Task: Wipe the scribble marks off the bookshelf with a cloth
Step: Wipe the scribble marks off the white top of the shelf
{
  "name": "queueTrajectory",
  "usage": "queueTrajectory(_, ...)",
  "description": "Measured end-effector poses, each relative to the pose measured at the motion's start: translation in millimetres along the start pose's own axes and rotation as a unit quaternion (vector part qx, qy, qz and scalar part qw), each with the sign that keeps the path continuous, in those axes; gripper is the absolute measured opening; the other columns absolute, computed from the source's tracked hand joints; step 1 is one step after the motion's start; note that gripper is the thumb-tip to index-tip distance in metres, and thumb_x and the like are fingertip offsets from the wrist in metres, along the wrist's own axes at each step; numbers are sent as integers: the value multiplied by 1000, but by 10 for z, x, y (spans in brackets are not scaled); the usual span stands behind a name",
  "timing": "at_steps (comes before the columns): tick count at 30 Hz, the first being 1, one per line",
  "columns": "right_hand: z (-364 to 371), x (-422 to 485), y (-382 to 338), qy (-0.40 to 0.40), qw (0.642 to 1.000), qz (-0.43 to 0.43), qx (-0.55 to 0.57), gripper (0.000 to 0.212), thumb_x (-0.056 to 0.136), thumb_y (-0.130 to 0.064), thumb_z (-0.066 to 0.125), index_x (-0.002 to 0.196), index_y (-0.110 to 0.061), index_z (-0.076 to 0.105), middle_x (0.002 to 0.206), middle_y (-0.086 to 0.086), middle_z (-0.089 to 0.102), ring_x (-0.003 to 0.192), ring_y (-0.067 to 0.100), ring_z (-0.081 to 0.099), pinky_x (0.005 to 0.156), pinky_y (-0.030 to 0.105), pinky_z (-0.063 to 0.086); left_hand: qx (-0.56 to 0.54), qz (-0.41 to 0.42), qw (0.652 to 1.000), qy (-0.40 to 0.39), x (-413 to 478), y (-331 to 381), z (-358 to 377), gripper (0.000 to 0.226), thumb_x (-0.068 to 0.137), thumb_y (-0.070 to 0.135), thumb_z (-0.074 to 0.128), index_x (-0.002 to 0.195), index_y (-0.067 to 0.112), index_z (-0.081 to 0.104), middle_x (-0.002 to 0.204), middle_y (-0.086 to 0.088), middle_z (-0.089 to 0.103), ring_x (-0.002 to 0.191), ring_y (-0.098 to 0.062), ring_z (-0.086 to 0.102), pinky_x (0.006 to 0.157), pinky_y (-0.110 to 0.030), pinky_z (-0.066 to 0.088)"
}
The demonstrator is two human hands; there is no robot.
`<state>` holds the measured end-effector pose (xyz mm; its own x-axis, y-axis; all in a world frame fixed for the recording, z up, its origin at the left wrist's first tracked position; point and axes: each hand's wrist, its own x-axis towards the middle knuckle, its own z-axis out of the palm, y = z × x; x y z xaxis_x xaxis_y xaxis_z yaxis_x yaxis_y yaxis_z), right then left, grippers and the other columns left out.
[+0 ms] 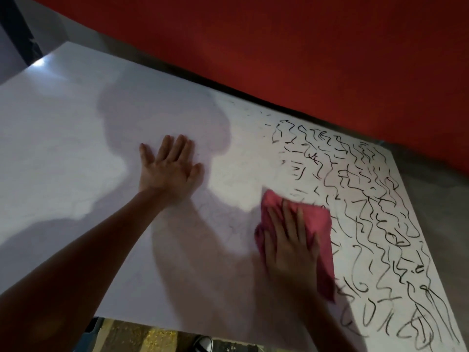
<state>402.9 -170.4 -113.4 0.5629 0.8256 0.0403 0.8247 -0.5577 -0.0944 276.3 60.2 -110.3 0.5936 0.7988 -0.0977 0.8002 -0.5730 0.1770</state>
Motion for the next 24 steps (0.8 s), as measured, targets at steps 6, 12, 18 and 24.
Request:
queueTrajectory(6,22,-22,-61,-19,1000,-14,-5,54,94,-46,24,139,-29,49,148,1,43,137,25,38,103,62,32,-4,-3,1000,5,20,-16,11,78,83,55,-1,154,22,3,162,4,-3,148,-19,-6,113,-57,-4)
queueTrajectory(12,-41,1417,-121,-88,990,94,56,51,100,-47,15,151,-41,7,161,-11,-5,147,19,-9,113,63,1,4,-11,1000,4,19,-6,21,78,82,56,0,154,25,2,161,6,-4,148,-16,-6,114,-55,-3)
queueTrajectory(18,56,655,-50,-8,999,-48,3,59,90,-50,20,144,-35,36,155,-4,31,144,22,25,107,62,25,6,-13,1000,1,18,-23,32,93,70,63,-15,154,28,1,161,8,-5,148,-14,-7,114,-54,-3)
queueTrajectory(24,51,410,162,15,997,-73,9,52,88,-44,33,137,-34,45,146,-4,46,136,21,34,101,60,34,1,-21,1000,4,57,2,9,93,68,66,-15,153,31,-1,160,11,-8,148,-13,-8,114,-55,-4)
